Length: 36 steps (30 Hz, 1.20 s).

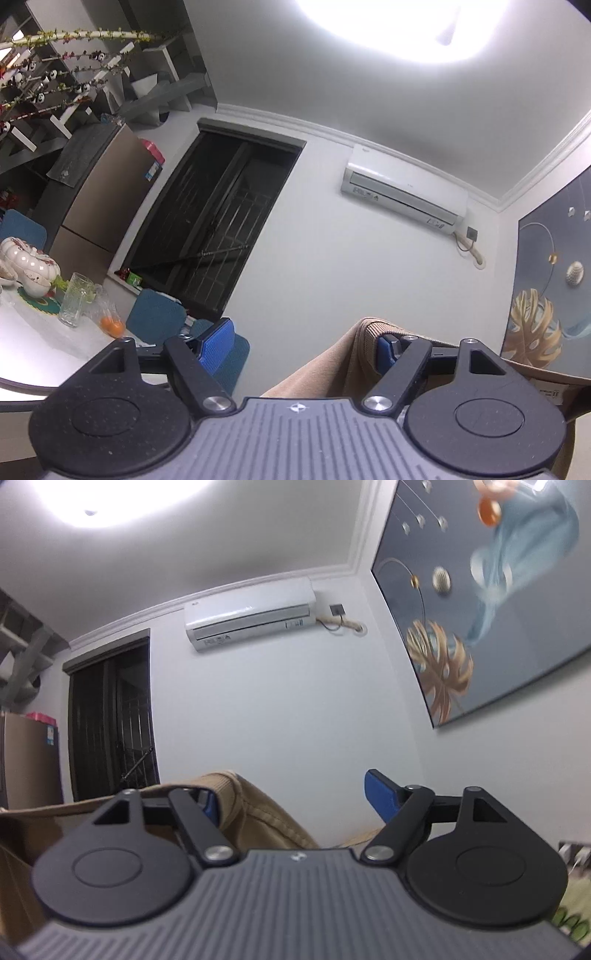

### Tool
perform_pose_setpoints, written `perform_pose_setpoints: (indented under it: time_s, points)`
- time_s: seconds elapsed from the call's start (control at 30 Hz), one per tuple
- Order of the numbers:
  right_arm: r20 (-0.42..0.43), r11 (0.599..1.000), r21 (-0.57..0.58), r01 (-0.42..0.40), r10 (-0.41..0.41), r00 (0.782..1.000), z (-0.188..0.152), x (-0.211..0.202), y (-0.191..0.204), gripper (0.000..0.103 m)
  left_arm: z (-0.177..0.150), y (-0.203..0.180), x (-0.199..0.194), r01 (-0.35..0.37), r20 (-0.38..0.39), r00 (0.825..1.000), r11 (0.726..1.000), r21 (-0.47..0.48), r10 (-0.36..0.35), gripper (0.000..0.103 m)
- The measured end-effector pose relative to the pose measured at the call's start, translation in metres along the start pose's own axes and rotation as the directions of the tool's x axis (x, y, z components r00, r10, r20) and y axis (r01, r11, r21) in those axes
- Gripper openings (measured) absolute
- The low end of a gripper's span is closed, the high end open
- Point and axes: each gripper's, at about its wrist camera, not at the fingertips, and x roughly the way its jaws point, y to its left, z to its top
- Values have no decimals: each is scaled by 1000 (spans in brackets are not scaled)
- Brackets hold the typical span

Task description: Fold clothes

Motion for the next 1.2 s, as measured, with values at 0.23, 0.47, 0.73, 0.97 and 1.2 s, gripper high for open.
perform_pose_setpoints:
  time_s: [0.23, 0.47, 0.73, 0.97, 1.2]
  points:
    - [-103, 997, -63, 32, -39, 994, -30, 40, -7, 79, -39, 34, 67, -25, -158, 987, 1000, -17, 22, 79]
    - [-270, 994, -83, 67, -87, 959, -131, 136, -19, 79, -159, 60, 179, -62, -278, 958, 997, 41, 71, 80]
    - [-416, 986, -127, 112, -155, 896, -293, 281, -56, 78, -341, 94, 331, -107, -457, 881, 992, 64, 124, 80]
    - [-586, 983, -122, 137, -182, 790, -478, 387, -104, 77, -534, 139, 457, -116, -574, 789, 970, 211, 220, 80]
    - [-788, 987, -80, 141, -149, 598, -627, 447, -130, 77, -674, 172, 513, -74, -711, 627, 933, 353, 318, 79]
